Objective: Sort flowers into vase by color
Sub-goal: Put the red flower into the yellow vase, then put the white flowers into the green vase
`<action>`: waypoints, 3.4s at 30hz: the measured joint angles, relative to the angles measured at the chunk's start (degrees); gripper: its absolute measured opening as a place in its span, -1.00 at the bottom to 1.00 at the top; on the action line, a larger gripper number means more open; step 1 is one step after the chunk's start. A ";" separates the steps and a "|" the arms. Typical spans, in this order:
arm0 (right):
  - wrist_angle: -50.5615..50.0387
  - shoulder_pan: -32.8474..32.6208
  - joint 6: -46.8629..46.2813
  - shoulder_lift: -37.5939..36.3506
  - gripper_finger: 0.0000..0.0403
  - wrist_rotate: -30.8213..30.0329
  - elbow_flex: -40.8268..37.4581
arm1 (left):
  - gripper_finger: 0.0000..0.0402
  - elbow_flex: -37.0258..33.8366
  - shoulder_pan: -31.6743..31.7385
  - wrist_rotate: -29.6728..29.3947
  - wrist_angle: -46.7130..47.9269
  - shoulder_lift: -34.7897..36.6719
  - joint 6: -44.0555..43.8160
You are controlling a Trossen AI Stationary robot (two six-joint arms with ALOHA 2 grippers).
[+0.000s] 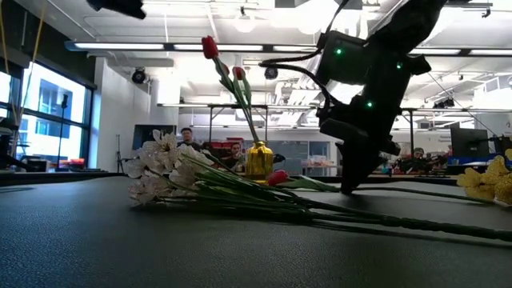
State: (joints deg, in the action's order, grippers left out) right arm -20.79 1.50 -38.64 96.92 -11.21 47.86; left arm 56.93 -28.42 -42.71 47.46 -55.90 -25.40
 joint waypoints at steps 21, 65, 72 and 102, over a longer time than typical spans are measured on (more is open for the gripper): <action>48.63 10.01 32.72 -11.08 -1.00 -8.09 -0.01 | -0.15 0.00 -16.19 -9.29 9.53 -0.02 -19.57; 87.23 21.97 42.09 10.10 -1.00 8.71 0.06 | -0.15 0.00 -18.93 -13.15 9.48 -1.88 -20.97; 81.72 21.97 41.67 10.10 -0.98 7.68 0.06 | -0.15 0.00 -18.93 -13.19 9.47 -1.88 -20.99; 54.68 16.18 42.67 -8.66 0.09 1.65 0.08 | -0.15 0.00 -18.91 -13.22 9.21 -1.89 -22.12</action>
State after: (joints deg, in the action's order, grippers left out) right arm 33.88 17.68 4.03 88.26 -9.56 47.94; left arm 56.93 -47.33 -55.93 56.67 -57.79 -47.51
